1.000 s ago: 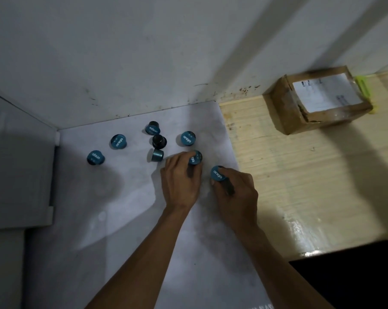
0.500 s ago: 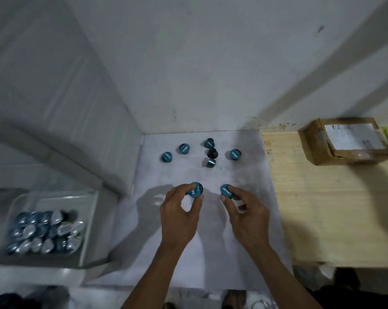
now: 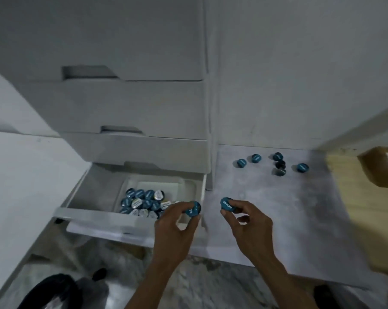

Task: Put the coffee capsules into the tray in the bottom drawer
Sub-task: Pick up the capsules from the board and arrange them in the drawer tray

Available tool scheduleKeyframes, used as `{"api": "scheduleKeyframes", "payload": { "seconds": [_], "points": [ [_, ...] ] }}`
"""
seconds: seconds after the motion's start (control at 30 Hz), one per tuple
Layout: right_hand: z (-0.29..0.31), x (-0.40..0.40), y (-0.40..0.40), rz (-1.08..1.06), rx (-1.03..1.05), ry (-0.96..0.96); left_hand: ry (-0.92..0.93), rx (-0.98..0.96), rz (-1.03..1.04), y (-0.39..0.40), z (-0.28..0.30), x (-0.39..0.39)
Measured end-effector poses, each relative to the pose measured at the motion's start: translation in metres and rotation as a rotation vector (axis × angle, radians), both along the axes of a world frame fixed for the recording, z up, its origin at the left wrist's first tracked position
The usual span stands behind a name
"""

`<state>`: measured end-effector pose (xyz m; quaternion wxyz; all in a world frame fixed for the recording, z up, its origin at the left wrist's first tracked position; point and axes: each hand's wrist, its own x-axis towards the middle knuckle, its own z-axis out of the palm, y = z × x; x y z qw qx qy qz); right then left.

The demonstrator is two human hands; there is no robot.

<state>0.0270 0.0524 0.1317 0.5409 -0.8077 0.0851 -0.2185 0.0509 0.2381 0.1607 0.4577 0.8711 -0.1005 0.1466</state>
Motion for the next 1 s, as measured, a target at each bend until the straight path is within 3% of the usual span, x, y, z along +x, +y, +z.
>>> {"api": "scheduleKeyframes", "payload": {
  "seconds": [0.3, 0.67, 1.0],
  "points": [
    [0.009, 0.024, 0.090, 0.074, -0.068, 0.060, 0.046, 0.028, 0.015, 0.094, 0.014, 0.031],
    [-0.013, 0.124, 0.111, 0.162, -0.157, 0.219, 0.233, 0.150, -0.035, 0.098, -0.026, 0.133],
    [-0.058, 0.169, 0.121, 0.212, -0.451, 0.415, 0.372, 0.262, -0.127, 0.093, -0.072, 0.188]
  ]
}}
